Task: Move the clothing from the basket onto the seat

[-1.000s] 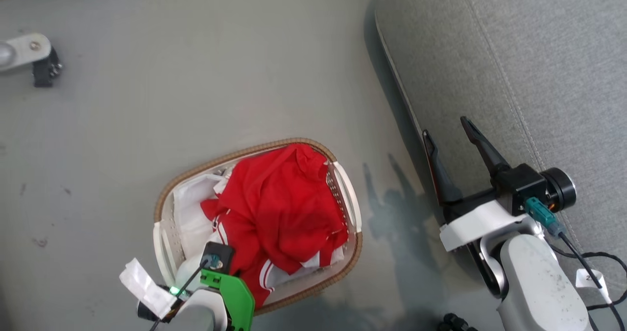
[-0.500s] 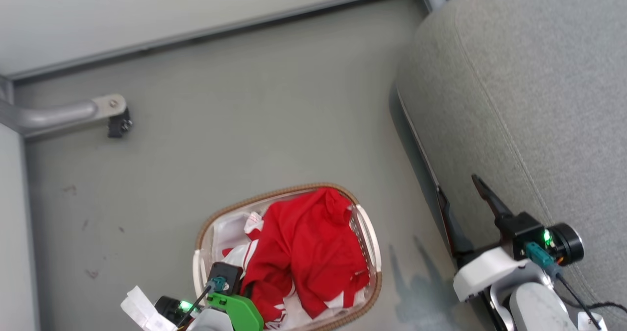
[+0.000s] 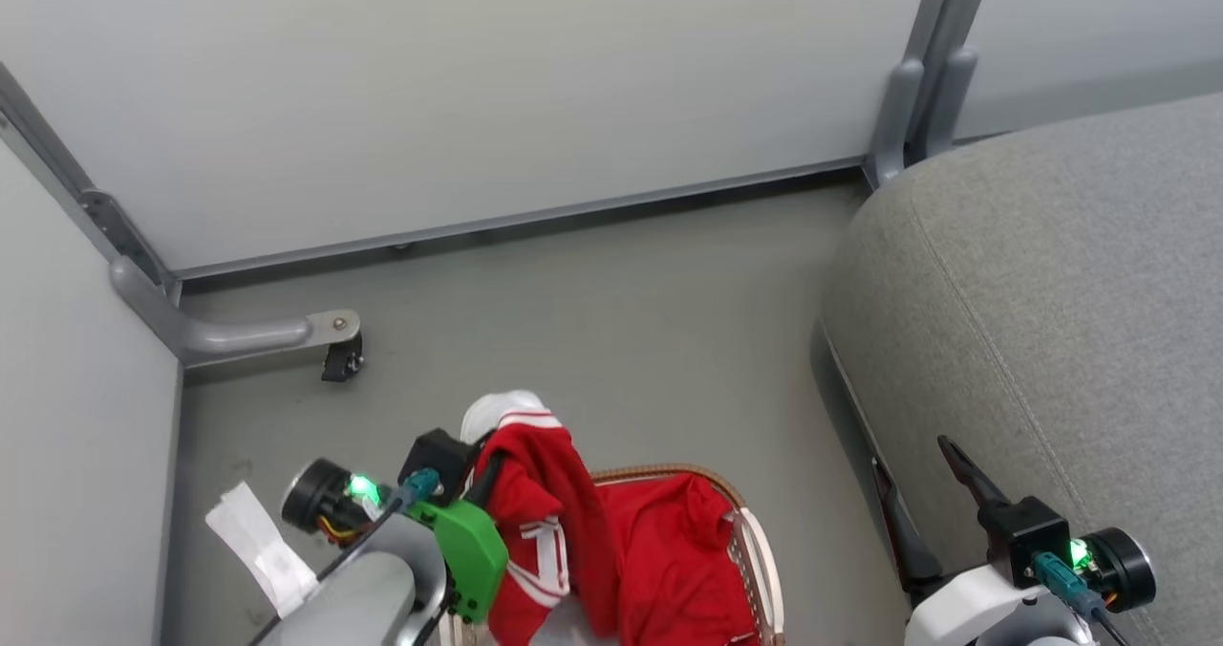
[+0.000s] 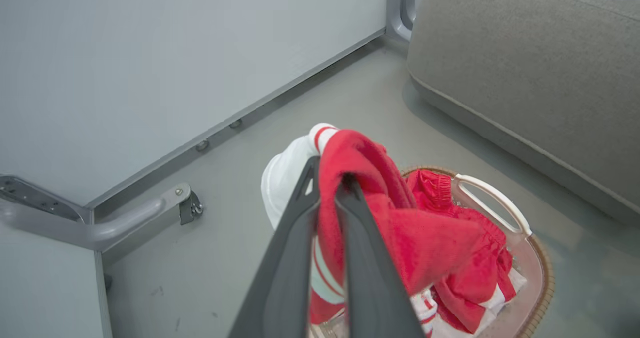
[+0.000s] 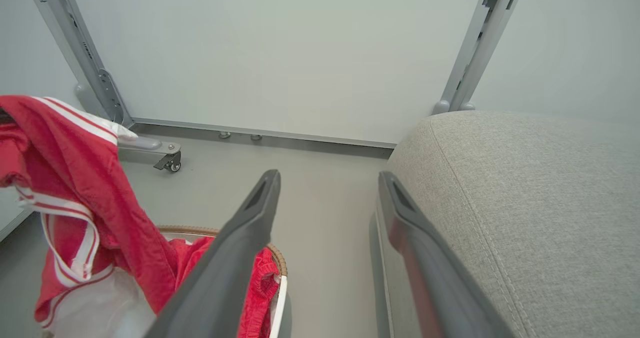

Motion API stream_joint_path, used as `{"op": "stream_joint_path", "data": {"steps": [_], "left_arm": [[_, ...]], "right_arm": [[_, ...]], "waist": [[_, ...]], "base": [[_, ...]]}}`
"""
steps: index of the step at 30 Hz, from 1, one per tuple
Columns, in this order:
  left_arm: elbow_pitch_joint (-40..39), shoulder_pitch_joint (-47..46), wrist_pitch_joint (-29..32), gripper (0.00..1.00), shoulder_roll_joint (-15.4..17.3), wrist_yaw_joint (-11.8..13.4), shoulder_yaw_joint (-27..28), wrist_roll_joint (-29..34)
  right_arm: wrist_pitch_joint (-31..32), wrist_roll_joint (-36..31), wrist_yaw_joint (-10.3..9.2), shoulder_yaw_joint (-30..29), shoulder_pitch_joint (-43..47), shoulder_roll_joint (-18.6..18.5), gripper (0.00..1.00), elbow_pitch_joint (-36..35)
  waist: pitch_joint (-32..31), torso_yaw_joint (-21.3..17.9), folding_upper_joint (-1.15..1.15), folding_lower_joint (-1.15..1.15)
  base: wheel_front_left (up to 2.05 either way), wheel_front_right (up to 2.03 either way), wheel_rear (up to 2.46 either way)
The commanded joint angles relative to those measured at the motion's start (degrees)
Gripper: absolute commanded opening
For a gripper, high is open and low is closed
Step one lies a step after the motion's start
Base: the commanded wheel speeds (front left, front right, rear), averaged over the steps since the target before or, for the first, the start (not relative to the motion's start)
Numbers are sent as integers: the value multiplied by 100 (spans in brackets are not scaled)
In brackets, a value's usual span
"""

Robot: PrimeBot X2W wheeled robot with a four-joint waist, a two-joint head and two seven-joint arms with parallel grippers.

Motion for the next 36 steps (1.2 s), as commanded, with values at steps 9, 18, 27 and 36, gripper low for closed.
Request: {"op": "stream_joint_path", "data": {"steps": [9,18,27,36], "left_arm": [[-980,-1115,296,0,555,-158,-155,265],[-1774,-2143,778,0,923,-227,-323,411],[-2031,-2759,975,0,964,-239,-404,294],[-2119,-2884,934,0,861,-239,-557,202]], "right_arm": [[-12,56,-4,-50,171,-26,100,40],[-12,60,-4,0,4,-25,100,49],[-11,154,-4,303,-192,-26,100,-139],[-11,280,-4,1061,-534,-23,100,-141]], "waist": [[-526,357,0,0],[-586,372,0,0],[-610,346,0,0],[-637,373,0,0]], "base": [[0,0,0],[0,0,0],[0,0,0],[0,0,0]]}}
